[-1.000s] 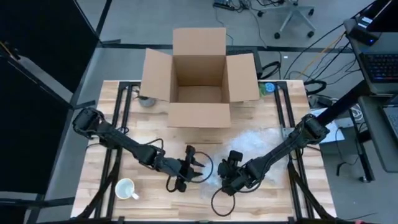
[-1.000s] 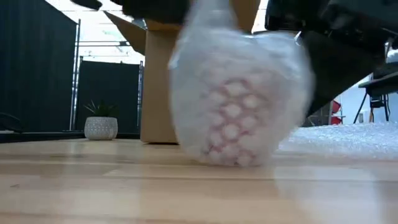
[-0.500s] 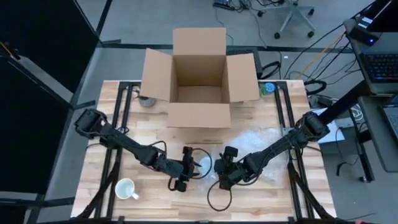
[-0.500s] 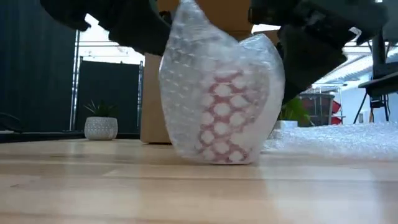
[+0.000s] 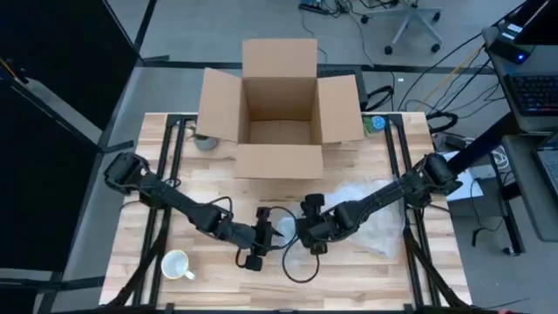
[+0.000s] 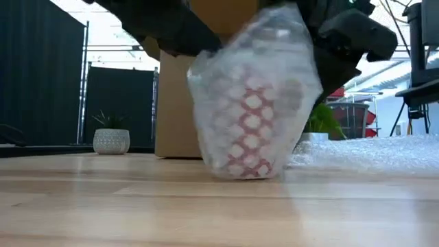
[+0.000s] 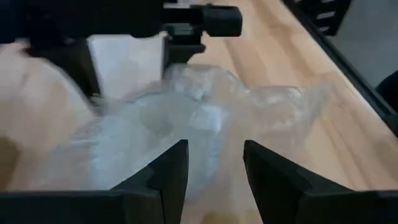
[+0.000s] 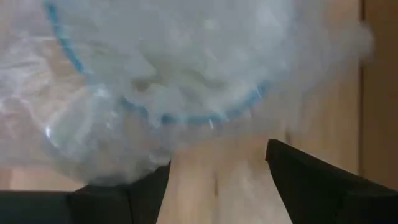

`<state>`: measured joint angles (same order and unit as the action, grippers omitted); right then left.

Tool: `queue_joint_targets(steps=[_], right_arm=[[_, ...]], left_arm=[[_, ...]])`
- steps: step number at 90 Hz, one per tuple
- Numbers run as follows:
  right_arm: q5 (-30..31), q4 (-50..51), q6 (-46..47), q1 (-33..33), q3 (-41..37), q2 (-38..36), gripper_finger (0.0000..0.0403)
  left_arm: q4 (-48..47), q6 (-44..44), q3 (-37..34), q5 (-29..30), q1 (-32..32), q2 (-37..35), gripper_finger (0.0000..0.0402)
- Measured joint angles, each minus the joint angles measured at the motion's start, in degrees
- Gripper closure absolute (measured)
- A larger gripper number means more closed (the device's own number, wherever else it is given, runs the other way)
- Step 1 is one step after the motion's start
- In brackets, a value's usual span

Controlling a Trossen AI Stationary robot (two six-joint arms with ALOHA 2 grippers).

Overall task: Wrap mug
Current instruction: Wrap the red mug with bubble wrap

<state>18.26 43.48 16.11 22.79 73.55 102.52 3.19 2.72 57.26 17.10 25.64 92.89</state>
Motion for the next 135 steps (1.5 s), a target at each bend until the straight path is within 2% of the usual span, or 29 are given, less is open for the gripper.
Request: queue_joint_targets(steps=[15, 22, 29, 39, 53, 66, 75, 99, 108, 118, 126, 135], right_arm=[[-2.1, 1.9, 5.6, 2.6, 1.6, 0.0, 0.0151], [-2.0, -0.6, 8.5, 4.0, 1.2, 0.0, 0.0151], [-0.5, -4.6, 11.8, 5.1, -0.2, 0.0, 0.0151], [4.3, -12.4, 14.8, 6.3, -2.8, 0.0, 0.0151], [4.4, -15.9, 14.9, 6.2, -5.6, 0.0, 0.0151], [4.4, -14.0, 10.6, 4.8, -6.1, 0.0, 0.0151], [3.9, -14.2, 5.2, 3.4, -6.1, 0.0, 0.0151], [4.7, -14.9, -8.3, -2.1, -6.1, 0.0, 0.0151], [4.5, -9.5, -9.9, -3.8, -3.7, 0.0, 0.0151], [4.4, 4.5, -7.3, -4.2, 3.2, 0.0, 0.0151], [4.1, 15.3, -3.8, -2.8, 9.6, 0.0, 0.0151], [1.5, 20.7, 0.1, -0.1, 15.9, 0.0, 0.0151]], left_arm=[[-13.5, 7.1, 2.6, 0.5, 1.4, -6.9, 0.0259], [-19.0, 11.7, 1.2, 1.8, 1.9, -8.0, 0.0259], [-20.0, 15.0, -2.2, 5.1, 2.7, -7.4, 0.0259], [-10.9, 16.4, -7.5, 5.9, 2.5, -3.4, 0.0259], [1.7, 16.4, -8.6, 5.6, 1.6, 3.1, 0.0259], [12.3, 16.4, -8.6, -0.9, 1.4, 8.3, 0.0259], [16.2, 16.4, -8.6, -2.3, 1.5, 10.1, 0.0259], [16.2, 14.7, -6.4, -3.4, 1.5, 11.1, 0.0259], [16.5, 14.5, -6.3, -2.9, 1.3, 10.7, 0.0259], [16.6, 14.7, -6.3, -2.8, 1.3, 10.3, 0.0259], [15.2, 14.8, -6.3, -2.7, 1.8, 9.4, 0.0259], [12.4, 14.9, -6.3, -2.7, 2.3, 7.2, 0.0259]])
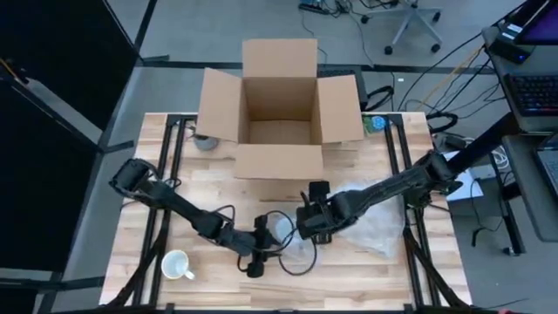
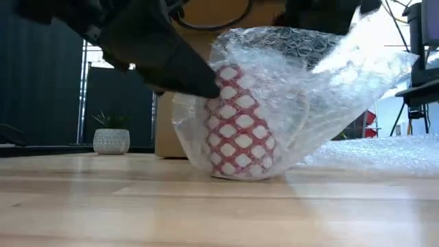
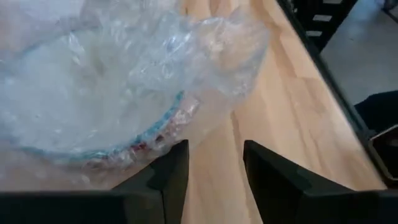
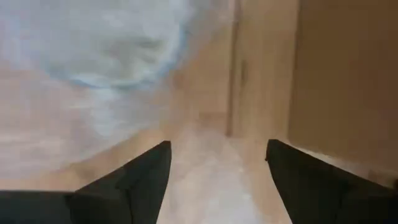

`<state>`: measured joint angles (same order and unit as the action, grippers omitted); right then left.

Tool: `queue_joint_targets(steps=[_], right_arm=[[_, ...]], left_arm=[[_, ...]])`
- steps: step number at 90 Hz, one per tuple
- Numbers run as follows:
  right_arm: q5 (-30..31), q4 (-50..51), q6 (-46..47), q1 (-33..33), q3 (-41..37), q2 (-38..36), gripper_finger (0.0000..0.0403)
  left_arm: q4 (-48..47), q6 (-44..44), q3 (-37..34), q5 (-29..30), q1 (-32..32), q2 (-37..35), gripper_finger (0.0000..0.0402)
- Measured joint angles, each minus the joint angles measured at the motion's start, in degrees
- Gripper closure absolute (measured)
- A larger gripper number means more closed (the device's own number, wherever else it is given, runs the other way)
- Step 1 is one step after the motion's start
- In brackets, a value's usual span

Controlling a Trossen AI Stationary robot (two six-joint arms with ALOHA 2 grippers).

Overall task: Wrap mug
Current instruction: Wrap the red mug with bubble wrap

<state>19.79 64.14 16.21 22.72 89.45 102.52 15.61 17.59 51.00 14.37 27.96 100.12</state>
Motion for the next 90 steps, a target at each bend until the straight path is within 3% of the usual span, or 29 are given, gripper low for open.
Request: queue_joint_targets(steps=[17, 33, 50, 65, 90], right_arm=[[-1.6, -11.2, 4.5, 8.9, 3.0, 0.3, 0.0151], [4.2, -19.6, 6.7, 13.0, 3.0, 4.4, 0.0151], [4.2, -19.4, 4.3, 9.9, 2.9, 10.2, 0.0151], [4.1, -19.4, 1.4, 6.1, 2.9, 10.9, 0.0151], [-4.9, -18.0, -1.6, 1.4, 3.0, 12.2, 0.0151]], left_arm=[[-5.5, 0.0, 0.0, 1.1, 1.1, -6.1, 0.0259], [-5.8, -1.7, 0.0, 2.2, 1.3, -7.9, 0.0259], [-6.1, -1.9, 0.0, 2.4, 1.3, -7.9, 0.0259], [-8.5, -1.5, 0.0, 2.5, 1.8, -7.9, 0.0259], [-10.6, -1.4, 0.0, 2.7, 2.1, -7.9, 0.0259]])
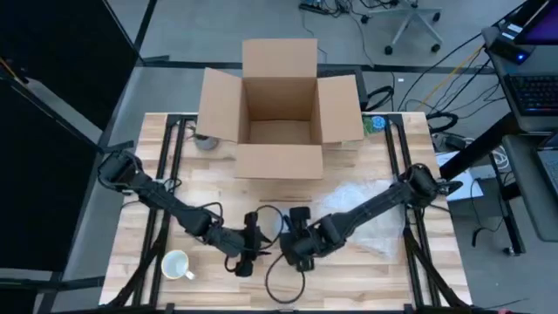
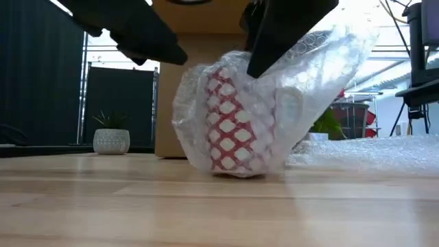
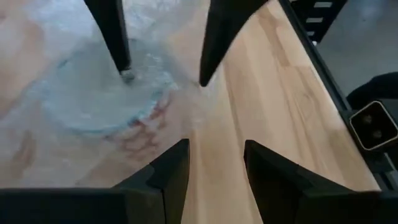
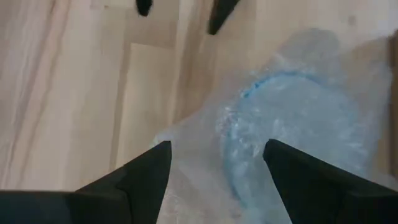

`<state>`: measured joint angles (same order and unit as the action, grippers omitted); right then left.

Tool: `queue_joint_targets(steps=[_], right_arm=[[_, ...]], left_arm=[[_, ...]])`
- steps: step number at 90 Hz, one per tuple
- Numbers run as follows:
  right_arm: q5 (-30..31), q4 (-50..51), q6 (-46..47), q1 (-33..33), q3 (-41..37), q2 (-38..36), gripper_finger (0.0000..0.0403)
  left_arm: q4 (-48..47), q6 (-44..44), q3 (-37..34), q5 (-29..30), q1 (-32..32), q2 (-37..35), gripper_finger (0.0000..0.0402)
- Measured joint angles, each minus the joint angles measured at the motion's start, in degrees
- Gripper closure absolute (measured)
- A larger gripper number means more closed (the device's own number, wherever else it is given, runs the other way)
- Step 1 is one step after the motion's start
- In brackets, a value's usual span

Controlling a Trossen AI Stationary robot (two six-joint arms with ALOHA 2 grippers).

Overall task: Wrap mug
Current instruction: Wrap the red mug with bubble wrap

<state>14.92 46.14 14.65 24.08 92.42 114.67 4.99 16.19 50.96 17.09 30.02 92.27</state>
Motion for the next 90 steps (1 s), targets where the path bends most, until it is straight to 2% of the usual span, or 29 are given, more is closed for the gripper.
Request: queue_joint_targets(steps=[23, 38, 52, 58, 71, 90], right_arm=[[-4.3, -2.8, -2.2, -1.2, 0.3, 6.5, 0.0151], [-4.8, -2.9, -2.4, -1.2, 0.3, 7.2, 0.0151], [-5.5, -3.4, -2.5, -1.3, 0.1, 6.5, 0.0151], [-5.5, -3.7, -2.8, -1.2, 0.0, 6.3, 0.0151], [-5.5, -4.3, -2.9, -1.2, 0.0, 6.3, 0.0151], [-5.7, -5.6, -3.0, -1.2, -0.1, 6.3, 0.0151]], left_arm=[[-0.7, 0.0, 0.0, -0.1, 0.1, -0.3, 0.0259], [-11.2, 5.3, 0.0, 0.2, 0.2, -4.6, 0.0259], [-19.7, 9.5, -1.1, 11.1, 0.5, -7.4, 0.0259], [-20.2, 10.5, -4.2, 12.7, 0.0, -6.4, 0.0259], [-7.2, 8.9, -10.9, 12.7, -2.0, -2.8, 0.0259], [16.4, -4.6, -12.5, 7.9, -4.1, -0.7, 0.0259]])
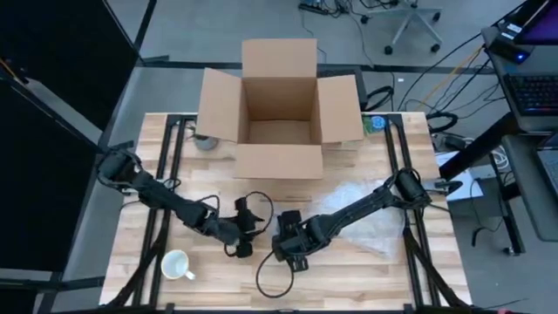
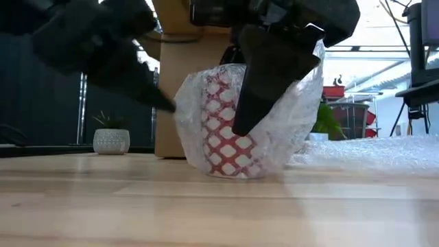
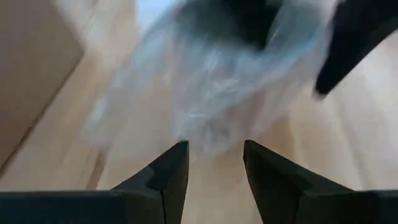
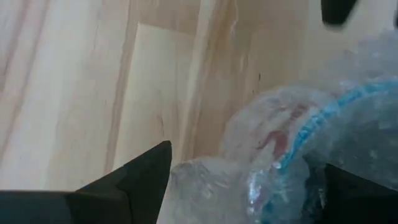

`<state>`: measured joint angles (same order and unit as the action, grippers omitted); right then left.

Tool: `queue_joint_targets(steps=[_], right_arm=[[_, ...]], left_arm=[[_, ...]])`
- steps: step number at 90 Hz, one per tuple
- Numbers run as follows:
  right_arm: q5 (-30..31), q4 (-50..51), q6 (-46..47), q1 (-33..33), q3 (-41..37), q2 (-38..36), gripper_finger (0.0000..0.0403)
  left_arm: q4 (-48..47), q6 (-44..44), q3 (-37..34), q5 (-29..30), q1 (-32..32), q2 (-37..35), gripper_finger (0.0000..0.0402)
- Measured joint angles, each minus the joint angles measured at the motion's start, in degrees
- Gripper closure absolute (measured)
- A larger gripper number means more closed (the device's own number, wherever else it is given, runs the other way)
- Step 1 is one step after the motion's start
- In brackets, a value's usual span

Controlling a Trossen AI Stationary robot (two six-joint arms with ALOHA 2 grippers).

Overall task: Wrap mug
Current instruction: Wrap the red mug with bubble wrap

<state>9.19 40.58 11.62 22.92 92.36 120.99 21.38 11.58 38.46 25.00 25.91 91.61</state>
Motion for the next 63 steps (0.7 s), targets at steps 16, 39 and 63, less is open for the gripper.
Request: queue_joint_targets(steps=[16, 39, 63], right_arm=[[-0.1, -0.2, -0.1, 0.0, 0.0, 0.0, 0.0151], [-0.1, -0.8, -0.3, 0.0, 0.0, 0.0, 0.0151], [-0.6, 0.8, 0.2, 0.1, -0.2, -1.5, 0.0151]], left_arm=[[8.5, -7.3, 0.1, -3.0, -1.3, 0.0, 0.0259], [9.2, -7.8, 3.0, -10.5, -4.2, 4.1, 0.0259], [9.0, -7.4, 5.4, -11.6, -4.5, 8.3, 0.0259]])
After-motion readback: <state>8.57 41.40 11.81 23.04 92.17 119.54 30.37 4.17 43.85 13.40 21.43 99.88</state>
